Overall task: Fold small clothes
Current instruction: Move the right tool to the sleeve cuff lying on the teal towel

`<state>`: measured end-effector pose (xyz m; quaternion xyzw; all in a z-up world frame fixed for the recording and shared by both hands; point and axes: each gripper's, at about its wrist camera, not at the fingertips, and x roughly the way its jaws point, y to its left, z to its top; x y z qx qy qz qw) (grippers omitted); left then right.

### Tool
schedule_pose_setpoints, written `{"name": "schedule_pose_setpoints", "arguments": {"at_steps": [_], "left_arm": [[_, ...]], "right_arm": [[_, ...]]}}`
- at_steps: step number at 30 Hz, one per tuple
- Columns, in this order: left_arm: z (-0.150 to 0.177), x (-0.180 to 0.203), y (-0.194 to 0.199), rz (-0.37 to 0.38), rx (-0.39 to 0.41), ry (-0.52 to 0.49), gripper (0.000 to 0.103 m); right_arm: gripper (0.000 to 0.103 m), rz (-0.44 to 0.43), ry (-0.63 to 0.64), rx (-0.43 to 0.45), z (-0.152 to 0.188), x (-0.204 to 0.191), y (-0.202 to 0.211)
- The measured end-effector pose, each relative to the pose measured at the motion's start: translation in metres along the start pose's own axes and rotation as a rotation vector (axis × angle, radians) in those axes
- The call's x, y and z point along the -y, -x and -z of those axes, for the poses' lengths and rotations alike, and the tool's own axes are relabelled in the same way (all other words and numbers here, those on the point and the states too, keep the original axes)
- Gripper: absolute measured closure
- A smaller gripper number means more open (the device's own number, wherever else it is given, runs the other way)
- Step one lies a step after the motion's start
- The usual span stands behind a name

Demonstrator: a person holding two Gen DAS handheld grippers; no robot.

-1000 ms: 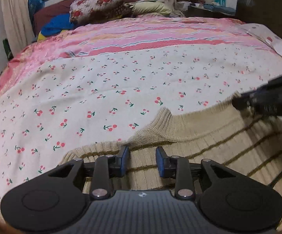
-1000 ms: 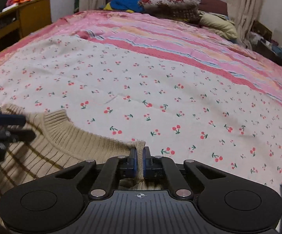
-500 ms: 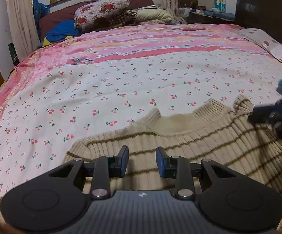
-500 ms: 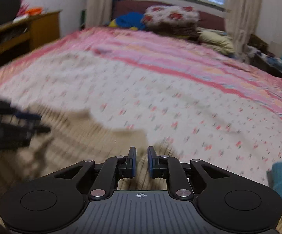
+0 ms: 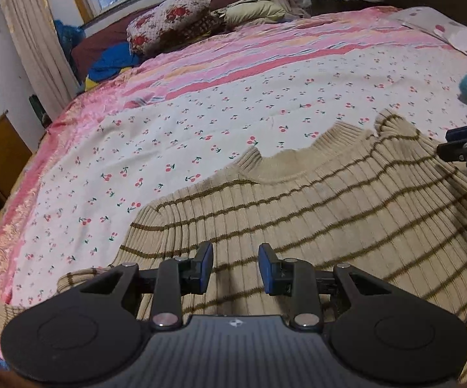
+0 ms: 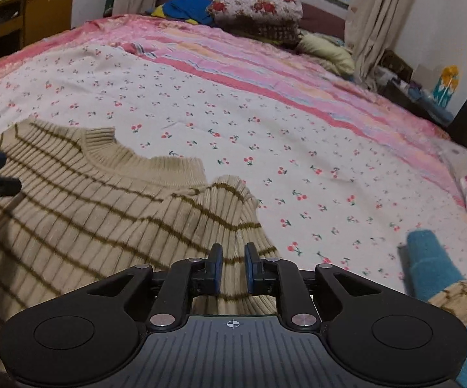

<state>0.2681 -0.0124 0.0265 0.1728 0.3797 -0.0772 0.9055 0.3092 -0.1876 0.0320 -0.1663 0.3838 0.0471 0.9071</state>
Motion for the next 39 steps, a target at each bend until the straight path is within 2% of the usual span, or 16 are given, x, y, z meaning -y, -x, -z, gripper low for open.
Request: {"name": "schedule_pose_setpoints", "arguments": {"at_steps": [5, 12, 17, 26, 30, 32, 39], "left_arm": [[0.001, 0.011, 0.008, -0.033, 0.006, -0.053, 0.065], [-0.001, 0.018, 0.014, -0.078, 0.007, -0.100, 0.065], [-0.005, 0.019, 0.011, -0.095, 0.006, -0.098, 0.065], [-0.004, 0.032, 0.008, -0.178, 0.018, -0.176, 0.065], [-0.004, 0.038, 0.009, -0.201, 0.034, -0.205, 0.065], [-0.005, 0.041, 0.010, -0.189, 0.033, -0.203, 0.065], [-0.006, 0.053, 0.014, -0.099, 0.037, -0.178, 0.065]], "right_arm": [[0.084, 0.012, -0.004, -0.009, 0.013, 0.008, 0.013], [0.084, 0.025, -0.027, -0.008, 0.029, 0.023, 0.027], [0.084, 0.038, -0.037, -0.023, 0.045, 0.035, 0.033], [0.083, 0.107, -0.056, -0.048, 0.069, 0.061, 0.039], [0.080, 0.128, -0.077, -0.056, 0.078, 0.074, 0.044], [0.076, 0.135, -0.093, -0.056, 0.083, 0.081, 0.047], [0.076, 0.128, -0.214, -0.072, 0.102, 0.113, 0.057]]}}
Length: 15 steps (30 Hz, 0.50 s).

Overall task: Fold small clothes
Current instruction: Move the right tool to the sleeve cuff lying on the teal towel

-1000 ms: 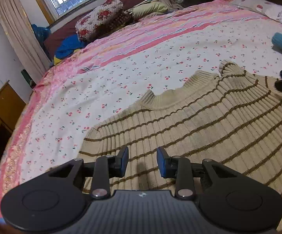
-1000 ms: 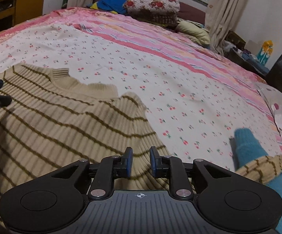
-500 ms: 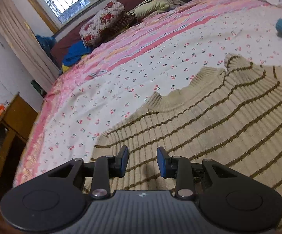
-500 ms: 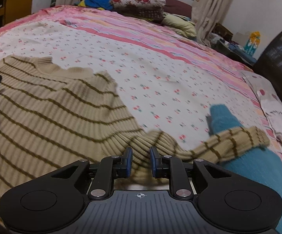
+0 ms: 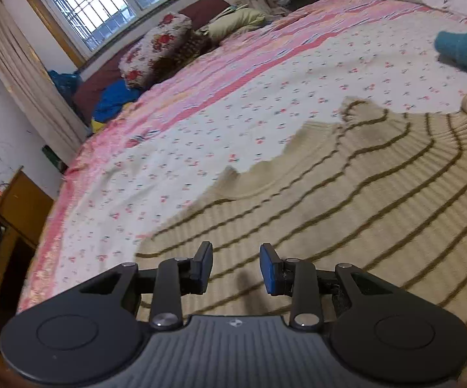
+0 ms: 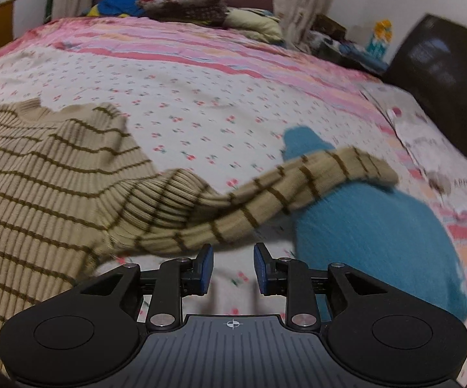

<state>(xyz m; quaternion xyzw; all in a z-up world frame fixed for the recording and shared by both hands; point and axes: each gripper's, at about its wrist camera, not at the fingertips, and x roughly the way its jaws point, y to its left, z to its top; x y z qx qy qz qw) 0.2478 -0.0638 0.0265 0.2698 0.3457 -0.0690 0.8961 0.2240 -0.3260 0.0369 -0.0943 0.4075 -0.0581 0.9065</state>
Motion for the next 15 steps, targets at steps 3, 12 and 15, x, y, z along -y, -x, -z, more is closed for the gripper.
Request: {"name": "schedule_pose_setpoints", "arguments": {"at_steps": [3, 12, 15], "left_arm": [[-0.004, 0.006, 0.004, 0.030, 0.013, 0.008, 0.064], [-0.018, 0.021, 0.001, 0.103, 0.013, 0.042, 0.064], [-0.022, 0.030, 0.003, 0.127, 0.020, 0.039, 0.064]], "right_arm": [[0.076, -0.006, -0.078, 0.000, 0.000, 0.019, 0.001], [0.074, -0.110, -0.413, 0.044, -0.021, 0.083, -0.005], [0.069, -0.109, -0.472, 0.084, -0.029, 0.093, -0.003]]}}
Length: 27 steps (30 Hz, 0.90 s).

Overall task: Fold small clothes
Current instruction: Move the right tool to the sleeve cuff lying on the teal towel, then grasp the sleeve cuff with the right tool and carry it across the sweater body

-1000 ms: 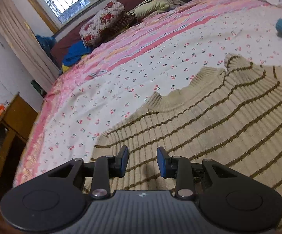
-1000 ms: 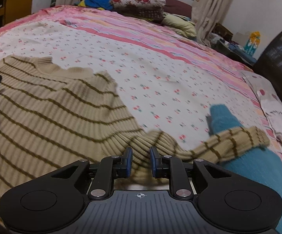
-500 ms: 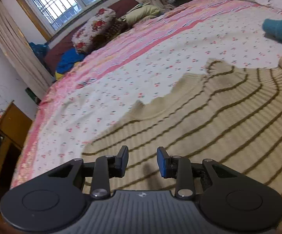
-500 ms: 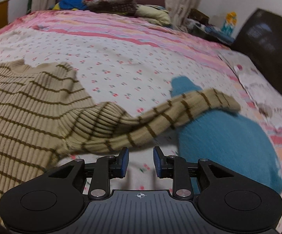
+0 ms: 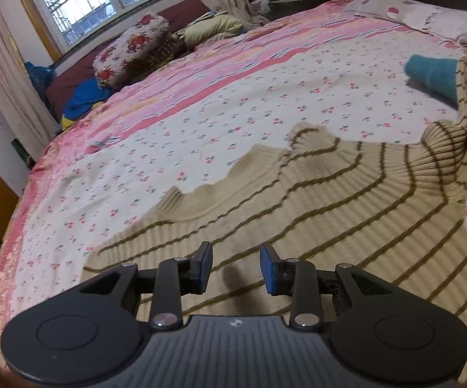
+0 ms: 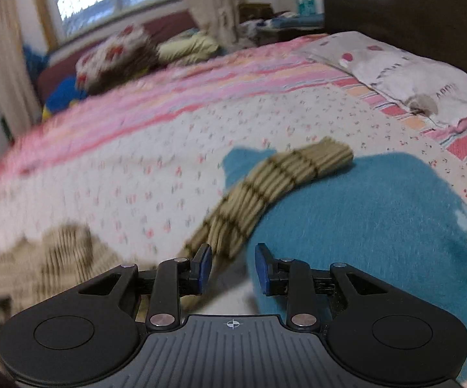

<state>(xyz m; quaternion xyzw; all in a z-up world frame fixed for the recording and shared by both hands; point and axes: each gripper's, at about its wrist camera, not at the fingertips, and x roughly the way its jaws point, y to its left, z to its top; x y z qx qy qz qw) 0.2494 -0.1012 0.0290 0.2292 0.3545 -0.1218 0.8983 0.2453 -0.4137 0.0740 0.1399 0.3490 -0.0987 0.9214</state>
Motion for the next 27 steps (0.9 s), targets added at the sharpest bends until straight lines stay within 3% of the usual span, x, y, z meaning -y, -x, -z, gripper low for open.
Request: {"name": "schedule_pose_setpoints", "arguments": {"at_steps": [9, 16, 23, 27], "left_arm": [[-0.006, 0.023, -0.005, 0.002, -0.003, -0.051, 0.064], [-0.005, 0.030, -0.008, 0.006, -0.016, -0.066, 0.064], [0.000, 0.025, -0.004, 0.017, -0.014, -0.042, 0.064], [0.006, 0.017, 0.001, 0.024, -0.008, -0.019, 0.064]], "right_arm": [[0.069, 0.057, -0.070, 0.006, -0.031, 0.006, -0.016], [0.068, 0.161, 0.011, -0.039, -0.041, -0.007, -0.043], [0.098, 0.126, 0.029, -0.046, -0.039, 0.002, -0.028], [0.099, 0.060, 0.001, -0.026, -0.039, 0.007, -0.007]]}}
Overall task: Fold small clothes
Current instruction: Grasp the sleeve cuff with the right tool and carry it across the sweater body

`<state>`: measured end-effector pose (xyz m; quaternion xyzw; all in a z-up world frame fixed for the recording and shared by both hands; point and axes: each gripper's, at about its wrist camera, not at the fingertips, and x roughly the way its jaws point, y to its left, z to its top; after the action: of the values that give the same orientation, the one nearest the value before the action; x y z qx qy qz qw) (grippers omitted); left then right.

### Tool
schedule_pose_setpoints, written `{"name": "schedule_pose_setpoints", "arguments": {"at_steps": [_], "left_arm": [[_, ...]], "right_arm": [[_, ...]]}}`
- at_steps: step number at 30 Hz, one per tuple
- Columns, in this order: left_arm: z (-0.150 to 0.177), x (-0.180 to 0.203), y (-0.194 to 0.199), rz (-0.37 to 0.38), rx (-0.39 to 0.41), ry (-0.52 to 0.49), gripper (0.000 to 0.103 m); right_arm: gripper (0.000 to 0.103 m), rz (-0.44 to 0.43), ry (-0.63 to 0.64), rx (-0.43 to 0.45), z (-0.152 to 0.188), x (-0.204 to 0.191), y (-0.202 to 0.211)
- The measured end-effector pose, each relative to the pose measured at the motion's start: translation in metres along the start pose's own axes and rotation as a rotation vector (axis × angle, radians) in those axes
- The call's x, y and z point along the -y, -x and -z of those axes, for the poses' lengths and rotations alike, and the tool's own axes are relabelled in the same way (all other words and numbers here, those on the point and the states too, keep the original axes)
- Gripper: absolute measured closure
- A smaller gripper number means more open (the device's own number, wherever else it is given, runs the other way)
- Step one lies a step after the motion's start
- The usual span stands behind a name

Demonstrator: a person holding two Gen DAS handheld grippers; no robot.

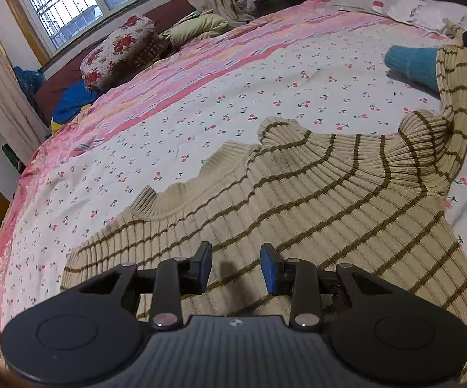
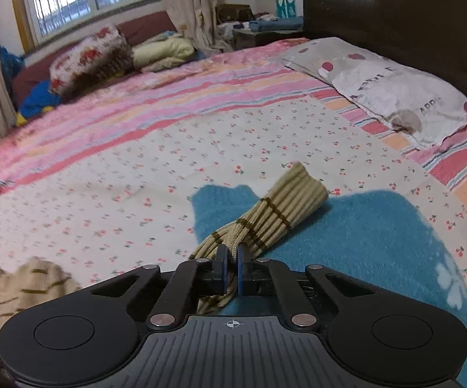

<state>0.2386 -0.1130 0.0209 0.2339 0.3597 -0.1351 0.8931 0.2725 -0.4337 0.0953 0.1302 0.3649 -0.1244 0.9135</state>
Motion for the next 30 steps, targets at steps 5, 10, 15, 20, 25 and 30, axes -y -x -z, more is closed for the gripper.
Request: {"name": "schedule_pose_setpoints", "arguments": {"at_steps": [5, 10, 15, 20, 25, 30], "left_arm": [[0.008, -0.011, 0.005, -0.006, -0.005, 0.031, 0.064], [0.018, -0.027, 0.012, -0.023, -0.006, 0.065, 0.063], [0.034, -0.048, 0.016, -0.041, -0.019, 0.111, 0.063], [0.056, -0.074, 0.020, -0.066, -0.029, 0.158, 0.063], [0.085, -0.102, 0.022, -0.098, -0.046, 0.219, 0.062], [0.109, -0.122, 0.025, -0.122, -0.040, 0.277, 0.056]], "right_arm": [[0.099, -0.112, -0.018, 0.037, 0.002, -0.007, 0.023], [0.100, -0.239, 0.067, 0.066, 0.008, -0.049, 0.049], [0.100, -0.375, 0.215, 0.054, 0.028, -0.120, 0.063], [0.100, -0.478, 0.343, 0.020, 0.055, -0.198, 0.060], [0.100, -0.497, 0.473, -0.028, 0.093, -0.254, 0.045], [0.098, -0.497, 0.609, -0.064, 0.132, -0.287, 0.037]]}}
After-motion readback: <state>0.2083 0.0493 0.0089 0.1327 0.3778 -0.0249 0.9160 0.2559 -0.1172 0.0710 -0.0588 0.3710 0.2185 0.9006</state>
